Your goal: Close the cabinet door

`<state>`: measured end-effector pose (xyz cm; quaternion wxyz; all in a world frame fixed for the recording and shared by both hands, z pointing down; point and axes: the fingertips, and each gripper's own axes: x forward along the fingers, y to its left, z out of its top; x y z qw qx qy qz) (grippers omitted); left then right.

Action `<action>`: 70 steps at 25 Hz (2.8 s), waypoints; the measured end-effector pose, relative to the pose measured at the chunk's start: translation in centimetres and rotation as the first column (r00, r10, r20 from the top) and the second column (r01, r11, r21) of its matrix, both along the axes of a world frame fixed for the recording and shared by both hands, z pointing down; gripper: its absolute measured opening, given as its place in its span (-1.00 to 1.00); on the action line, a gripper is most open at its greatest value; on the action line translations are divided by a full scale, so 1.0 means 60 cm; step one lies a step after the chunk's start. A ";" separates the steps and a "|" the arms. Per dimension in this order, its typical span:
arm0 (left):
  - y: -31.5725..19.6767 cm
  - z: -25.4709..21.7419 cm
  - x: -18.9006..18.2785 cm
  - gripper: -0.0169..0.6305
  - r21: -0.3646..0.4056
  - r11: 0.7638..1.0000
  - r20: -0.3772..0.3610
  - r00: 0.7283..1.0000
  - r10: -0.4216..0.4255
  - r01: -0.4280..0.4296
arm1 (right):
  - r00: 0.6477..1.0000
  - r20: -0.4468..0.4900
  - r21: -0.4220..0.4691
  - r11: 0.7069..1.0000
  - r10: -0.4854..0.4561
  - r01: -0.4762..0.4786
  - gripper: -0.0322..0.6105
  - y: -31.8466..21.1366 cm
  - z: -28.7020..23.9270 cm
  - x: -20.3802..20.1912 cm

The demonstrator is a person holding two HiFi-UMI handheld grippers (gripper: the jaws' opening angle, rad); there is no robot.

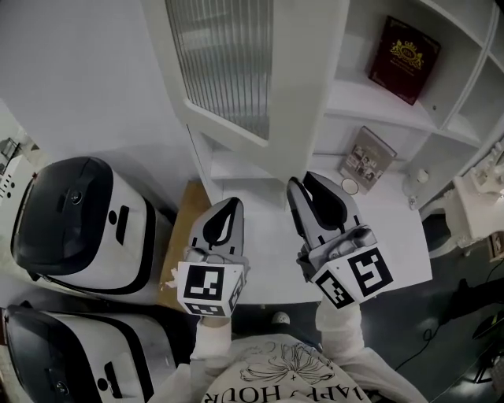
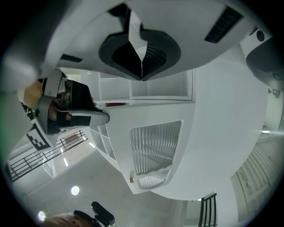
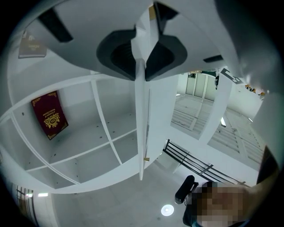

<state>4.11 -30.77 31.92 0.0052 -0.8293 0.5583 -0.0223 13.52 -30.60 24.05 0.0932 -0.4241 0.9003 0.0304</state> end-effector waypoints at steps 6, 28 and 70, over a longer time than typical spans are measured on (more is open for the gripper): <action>-0.012 0.001 0.017 -0.93 0.000 0.999 -0.001 0.999 -0.050 0.050 | 0.999 0.004 0.003 0.999 -0.047 0.047 -0.68 -0.024 0.001 0.017; -0.039 0.005 0.024 -0.93 0.002 0.978 0.021 0.978 -0.207 0.207 | 0.988 0.060 0.005 0.989 -0.145 0.145 -0.66 -0.108 0.004 0.059; -0.120 0.006 0.062 -0.93 0.001 0.978 0.058 0.977 -0.206 0.206 | 0.995 0.031 0.033 0.995 -0.092 0.091 -0.64 -0.224 0.005 0.090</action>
